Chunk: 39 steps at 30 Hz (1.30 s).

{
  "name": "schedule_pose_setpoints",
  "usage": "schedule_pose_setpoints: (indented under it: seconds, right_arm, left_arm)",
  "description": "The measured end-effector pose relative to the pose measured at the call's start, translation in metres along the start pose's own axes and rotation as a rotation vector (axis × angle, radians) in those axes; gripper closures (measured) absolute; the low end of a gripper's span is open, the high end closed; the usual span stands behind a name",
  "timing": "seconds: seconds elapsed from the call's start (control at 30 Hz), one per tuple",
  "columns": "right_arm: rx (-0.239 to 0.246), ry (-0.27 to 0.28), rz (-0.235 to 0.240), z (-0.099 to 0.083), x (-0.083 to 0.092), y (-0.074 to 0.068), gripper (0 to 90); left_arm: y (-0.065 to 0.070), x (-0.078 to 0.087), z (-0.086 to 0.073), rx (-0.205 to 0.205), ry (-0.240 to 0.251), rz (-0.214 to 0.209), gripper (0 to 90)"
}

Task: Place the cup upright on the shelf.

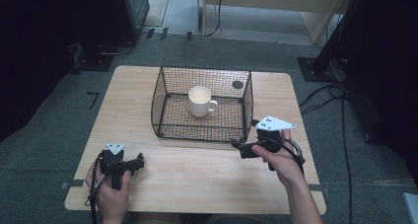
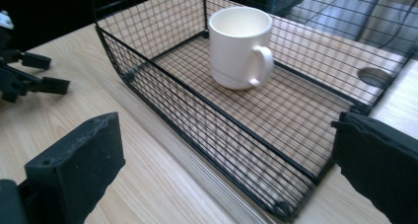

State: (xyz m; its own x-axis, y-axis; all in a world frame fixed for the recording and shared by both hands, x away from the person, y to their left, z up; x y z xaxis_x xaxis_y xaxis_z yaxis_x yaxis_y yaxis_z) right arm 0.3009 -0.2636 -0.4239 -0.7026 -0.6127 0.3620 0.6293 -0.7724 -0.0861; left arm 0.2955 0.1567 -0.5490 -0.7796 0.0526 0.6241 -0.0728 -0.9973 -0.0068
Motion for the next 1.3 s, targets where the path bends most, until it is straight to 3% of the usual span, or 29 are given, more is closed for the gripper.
schedule_pose_setpoints:
  seconds: [0.47, 0.77, 1.3]
  right_arm:
    - [-0.069, 0.001, -0.080, -0.029, 0.027, 0.029, 0.0]
    - [-0.118, -0.034, -0.169, -0.057, 0.041, 0.050, 0.0]
    - [-0.166, -0.101, -0.284, -0.102, 0.062, 0.074, 0.0]
  left_arm:
    - [0.000, 0.000, 0.000, -0.001, 0.000, 0.000, 0.0]
    - [0.000, 0.000, 0.000, -0.001, 0.000, 0.000, 0.0]
    - [0.000, 0.000, 0.000, -0.005, -0.002, 0.000, 0.0]
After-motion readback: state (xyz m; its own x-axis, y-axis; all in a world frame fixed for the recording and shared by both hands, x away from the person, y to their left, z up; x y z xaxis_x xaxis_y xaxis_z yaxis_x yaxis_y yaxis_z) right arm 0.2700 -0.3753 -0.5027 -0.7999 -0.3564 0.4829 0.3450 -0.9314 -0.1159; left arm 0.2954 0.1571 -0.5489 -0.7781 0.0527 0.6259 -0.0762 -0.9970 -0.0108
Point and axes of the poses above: each handheld gripper's, and its own axes: x roughly backward along the jaws, z roughly out of its top, y roughly to its right, the point moved 4 cm from there along -x, roughly forward along the jaws, and after that the axes turned 8 degrees about y, right-handed, at the moved point
